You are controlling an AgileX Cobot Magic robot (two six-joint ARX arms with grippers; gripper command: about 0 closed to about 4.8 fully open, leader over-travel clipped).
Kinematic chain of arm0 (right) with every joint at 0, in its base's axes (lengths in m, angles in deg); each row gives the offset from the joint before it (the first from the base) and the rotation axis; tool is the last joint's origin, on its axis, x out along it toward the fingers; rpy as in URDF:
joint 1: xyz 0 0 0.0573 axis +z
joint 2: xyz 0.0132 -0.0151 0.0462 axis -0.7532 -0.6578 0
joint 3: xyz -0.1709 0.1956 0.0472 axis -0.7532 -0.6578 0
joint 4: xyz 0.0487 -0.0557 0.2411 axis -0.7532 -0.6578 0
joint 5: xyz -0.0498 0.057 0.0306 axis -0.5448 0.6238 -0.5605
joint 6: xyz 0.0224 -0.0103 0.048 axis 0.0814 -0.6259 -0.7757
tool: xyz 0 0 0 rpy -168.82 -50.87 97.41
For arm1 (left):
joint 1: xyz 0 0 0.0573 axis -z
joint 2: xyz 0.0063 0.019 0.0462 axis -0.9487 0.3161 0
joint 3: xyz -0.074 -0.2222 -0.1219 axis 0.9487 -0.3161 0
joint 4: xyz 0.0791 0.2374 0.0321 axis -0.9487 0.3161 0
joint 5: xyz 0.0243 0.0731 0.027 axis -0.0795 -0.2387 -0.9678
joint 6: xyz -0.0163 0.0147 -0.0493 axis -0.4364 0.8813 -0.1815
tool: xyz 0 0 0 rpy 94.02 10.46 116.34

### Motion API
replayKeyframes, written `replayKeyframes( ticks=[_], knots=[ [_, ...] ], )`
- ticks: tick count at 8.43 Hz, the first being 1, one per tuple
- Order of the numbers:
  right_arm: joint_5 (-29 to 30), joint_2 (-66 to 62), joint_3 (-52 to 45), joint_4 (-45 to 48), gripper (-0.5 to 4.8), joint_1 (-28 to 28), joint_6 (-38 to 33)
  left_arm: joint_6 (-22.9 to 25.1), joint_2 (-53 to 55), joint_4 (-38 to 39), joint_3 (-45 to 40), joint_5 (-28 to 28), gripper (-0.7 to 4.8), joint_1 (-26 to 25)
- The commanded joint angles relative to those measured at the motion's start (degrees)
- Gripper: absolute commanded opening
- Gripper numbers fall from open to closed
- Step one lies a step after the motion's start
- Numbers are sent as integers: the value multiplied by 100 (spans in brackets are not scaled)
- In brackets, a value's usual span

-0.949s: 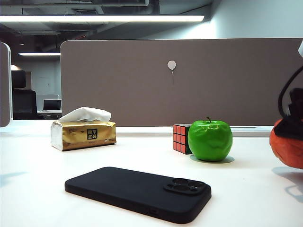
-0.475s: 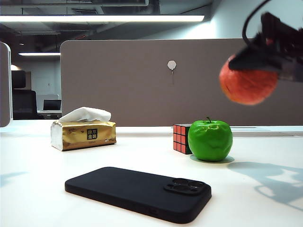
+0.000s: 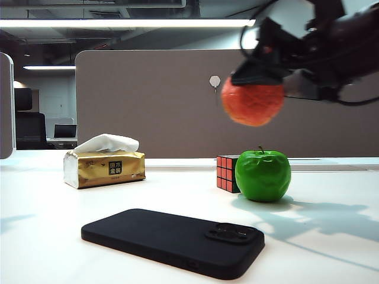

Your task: Move all the fruits on the tabletop near the face of the Rubik's cube that has the color most similar to each fruit.

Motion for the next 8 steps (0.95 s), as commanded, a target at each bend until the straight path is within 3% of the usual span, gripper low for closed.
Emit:
replayKeyframes(
  ticks=[1,8],
  knots=[
    [22,-1532,1244,236,310,39,-2,0,-7,-79,2,24,-5,4],
    [22,-2465,2153,201,310,39,0,-17,-7,-251,2,55,-5,4]
  ],
)
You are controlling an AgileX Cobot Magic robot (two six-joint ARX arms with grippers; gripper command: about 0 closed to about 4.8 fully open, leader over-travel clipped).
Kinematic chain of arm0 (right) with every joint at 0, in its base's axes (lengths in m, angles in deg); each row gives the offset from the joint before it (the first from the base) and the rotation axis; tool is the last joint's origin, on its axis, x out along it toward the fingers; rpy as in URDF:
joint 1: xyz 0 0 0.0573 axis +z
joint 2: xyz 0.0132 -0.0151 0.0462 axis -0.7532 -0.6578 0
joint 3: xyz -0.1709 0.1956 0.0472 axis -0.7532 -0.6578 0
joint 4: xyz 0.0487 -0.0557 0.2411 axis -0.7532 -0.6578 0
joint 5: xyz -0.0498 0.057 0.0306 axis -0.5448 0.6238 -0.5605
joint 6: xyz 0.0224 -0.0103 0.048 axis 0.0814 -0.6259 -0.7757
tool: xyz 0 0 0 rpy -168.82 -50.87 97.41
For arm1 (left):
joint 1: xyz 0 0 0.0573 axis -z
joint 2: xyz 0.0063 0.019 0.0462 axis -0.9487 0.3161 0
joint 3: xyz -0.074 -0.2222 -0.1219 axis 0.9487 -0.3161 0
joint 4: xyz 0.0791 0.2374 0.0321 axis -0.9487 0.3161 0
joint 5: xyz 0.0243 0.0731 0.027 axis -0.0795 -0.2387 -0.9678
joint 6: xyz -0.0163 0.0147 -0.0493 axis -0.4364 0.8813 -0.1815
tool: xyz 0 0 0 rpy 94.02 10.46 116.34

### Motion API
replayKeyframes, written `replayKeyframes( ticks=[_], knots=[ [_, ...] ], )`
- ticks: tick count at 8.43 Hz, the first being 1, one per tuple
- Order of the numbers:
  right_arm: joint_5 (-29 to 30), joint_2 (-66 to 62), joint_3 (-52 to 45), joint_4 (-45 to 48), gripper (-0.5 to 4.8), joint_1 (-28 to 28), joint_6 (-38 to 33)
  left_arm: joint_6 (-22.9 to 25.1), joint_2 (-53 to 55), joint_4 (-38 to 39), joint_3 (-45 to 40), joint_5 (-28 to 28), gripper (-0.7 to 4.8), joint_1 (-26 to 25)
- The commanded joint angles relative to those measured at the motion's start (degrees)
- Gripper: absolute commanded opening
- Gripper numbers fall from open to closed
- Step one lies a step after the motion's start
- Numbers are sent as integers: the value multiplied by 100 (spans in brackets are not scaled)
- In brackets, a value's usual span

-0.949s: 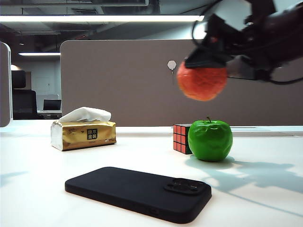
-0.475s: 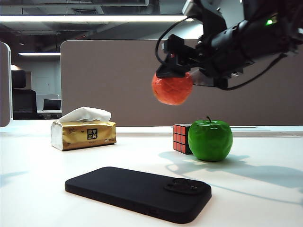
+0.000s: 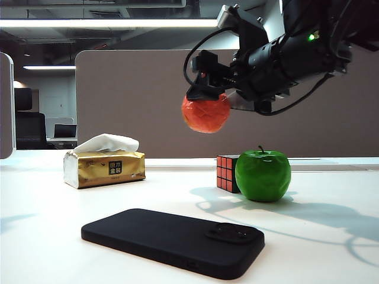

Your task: Move all the fruits on the tabletop near the face of the Rubik's cube that has the color most similar to each fruit.

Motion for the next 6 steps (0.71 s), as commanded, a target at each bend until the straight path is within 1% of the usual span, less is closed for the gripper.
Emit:
replayKeyframes(
  ticks=[1,2,4,5,6],
  knots=[
    [0,-243,177,59,309,9,2,-20,-4,-138,2,68,-5,4],
    [-13,-289,177,59,309,9,2,-44,-2,-72,2,70,-5,4],
    [-59,-365,177,63,309,7,2,-39,79,472,0,474,-5,4],
    [-162,-463,205,68,309,4,24,7,428,496,-85,616,-5,4],
    [-192,-474,415,-107,309,4,173,-42,1008,-909,-826,800,-5,4]
  ],
)
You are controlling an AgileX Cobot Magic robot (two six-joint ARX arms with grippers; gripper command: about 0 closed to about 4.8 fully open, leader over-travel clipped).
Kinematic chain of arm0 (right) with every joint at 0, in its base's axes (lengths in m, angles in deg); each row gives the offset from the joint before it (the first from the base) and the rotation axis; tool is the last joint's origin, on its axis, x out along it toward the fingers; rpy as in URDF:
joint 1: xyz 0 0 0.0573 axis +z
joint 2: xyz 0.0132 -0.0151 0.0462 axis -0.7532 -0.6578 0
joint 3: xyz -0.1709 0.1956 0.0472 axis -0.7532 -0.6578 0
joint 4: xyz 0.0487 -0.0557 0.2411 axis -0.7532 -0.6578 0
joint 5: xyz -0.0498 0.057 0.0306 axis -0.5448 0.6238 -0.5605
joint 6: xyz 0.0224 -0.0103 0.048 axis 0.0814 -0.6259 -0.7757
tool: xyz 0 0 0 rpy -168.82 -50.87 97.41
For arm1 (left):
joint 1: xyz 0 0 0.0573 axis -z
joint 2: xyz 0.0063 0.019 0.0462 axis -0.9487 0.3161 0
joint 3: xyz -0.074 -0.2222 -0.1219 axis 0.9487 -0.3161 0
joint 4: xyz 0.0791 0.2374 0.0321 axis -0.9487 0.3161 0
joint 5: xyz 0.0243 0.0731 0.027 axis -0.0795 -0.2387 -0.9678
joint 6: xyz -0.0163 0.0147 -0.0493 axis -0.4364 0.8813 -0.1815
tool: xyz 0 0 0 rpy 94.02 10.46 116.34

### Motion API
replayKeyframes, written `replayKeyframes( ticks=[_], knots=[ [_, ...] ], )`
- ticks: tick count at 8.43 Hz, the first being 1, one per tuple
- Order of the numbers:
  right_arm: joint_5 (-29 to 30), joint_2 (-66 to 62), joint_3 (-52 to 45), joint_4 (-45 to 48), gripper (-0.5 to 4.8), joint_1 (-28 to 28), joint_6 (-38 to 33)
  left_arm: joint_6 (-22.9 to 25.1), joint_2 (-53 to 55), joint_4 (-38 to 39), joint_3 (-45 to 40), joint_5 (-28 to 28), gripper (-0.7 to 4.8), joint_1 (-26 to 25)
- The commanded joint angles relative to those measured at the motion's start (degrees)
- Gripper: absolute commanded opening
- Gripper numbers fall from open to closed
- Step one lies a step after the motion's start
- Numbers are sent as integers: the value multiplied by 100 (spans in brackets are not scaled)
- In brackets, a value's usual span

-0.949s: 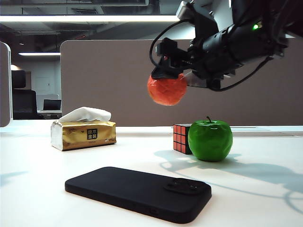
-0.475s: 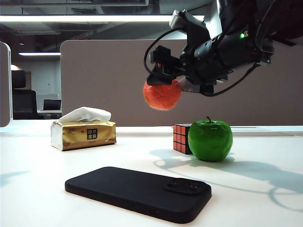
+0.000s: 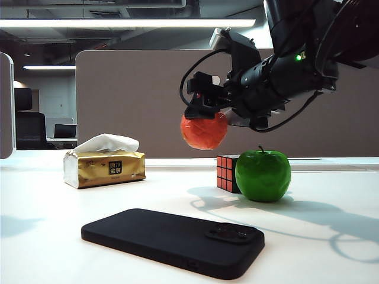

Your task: Move all the fruits on the tabletop near the face of the Rubik's cube that has the color most similar to each fruit.

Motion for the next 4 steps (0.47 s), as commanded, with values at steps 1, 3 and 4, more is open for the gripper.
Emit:
replayKeyframes(
  ticks=[1,3,4],
  knots=[
    [-79,-155,354,-210,309,2,273,-42,1272,-2262,-841,542,-5,4],
    [-203,-219,356,-345,309,2,273,-39,1882,-2894,-841,802,-5,4],
    [-205,-219,356,-428,309,2,273,-42,2039,-3032,-841,925,-5,4]
  ],
)
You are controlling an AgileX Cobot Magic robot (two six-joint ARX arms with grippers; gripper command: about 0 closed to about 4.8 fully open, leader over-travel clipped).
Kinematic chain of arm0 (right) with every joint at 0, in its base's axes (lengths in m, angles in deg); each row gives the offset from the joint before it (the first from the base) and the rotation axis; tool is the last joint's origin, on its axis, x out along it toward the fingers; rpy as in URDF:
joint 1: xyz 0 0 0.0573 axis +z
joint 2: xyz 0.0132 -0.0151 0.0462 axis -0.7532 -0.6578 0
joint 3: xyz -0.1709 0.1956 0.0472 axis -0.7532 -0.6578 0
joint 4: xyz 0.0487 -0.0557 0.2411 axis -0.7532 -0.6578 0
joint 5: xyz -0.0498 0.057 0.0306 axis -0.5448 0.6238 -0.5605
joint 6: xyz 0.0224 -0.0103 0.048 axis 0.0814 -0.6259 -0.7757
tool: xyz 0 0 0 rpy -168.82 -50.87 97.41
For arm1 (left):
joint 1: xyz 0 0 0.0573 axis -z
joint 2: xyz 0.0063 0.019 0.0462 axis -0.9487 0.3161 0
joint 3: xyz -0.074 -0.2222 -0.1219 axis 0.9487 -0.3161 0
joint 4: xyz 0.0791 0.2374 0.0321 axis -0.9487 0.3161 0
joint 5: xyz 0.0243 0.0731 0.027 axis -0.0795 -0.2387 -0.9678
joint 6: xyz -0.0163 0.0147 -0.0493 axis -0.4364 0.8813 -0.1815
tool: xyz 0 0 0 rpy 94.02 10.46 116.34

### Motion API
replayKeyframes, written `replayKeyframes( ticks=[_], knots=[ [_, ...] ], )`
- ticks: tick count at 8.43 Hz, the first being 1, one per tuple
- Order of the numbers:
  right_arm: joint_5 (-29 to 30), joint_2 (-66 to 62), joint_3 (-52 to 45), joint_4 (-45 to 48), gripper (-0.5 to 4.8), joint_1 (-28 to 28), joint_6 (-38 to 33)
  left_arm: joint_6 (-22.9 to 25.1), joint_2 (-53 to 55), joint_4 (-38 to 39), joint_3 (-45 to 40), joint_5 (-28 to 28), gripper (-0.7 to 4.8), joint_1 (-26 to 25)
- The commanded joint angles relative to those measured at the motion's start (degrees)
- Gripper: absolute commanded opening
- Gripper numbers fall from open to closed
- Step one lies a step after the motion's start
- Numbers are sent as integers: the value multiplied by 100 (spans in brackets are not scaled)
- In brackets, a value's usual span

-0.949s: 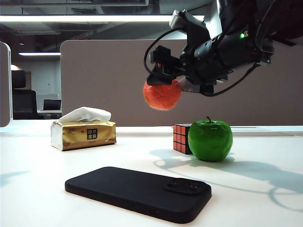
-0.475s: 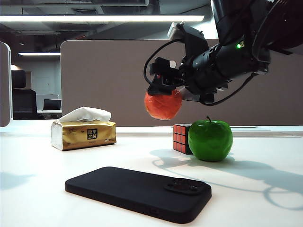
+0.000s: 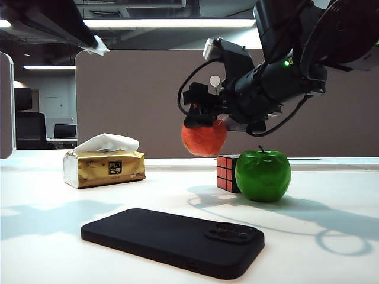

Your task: Move all the fruits on the tabletop near the face of the Rubik's cube that has the color most similar to each fruit.

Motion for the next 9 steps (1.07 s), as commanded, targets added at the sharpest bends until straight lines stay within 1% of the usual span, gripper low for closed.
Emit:
replayKeyframes(
  ticks=[1,2,3,4,5,9],
  knots=[
    [-48,20,31,-74,309,2,20,-92,476,-540,-7,323,-5,4],
    [-291,20,33,-68,309,-2,20,-105,588,-758,-11,328,-5,4],
    [-289,17,48,-70,309,-4,20,-111,693,-800,-11,452,-5,4],
    [-289,17,79,-26,309,-4,20,-125,809,-817,-11,455,-5,4],
    [-280,17,199,-79,309,-7,20,-127,909,-1027,-11,562,-5,4],
    [-275,11,199,-271,309,-7,15,-131,918,-1064,-11,603,-5,4]
  ],
)
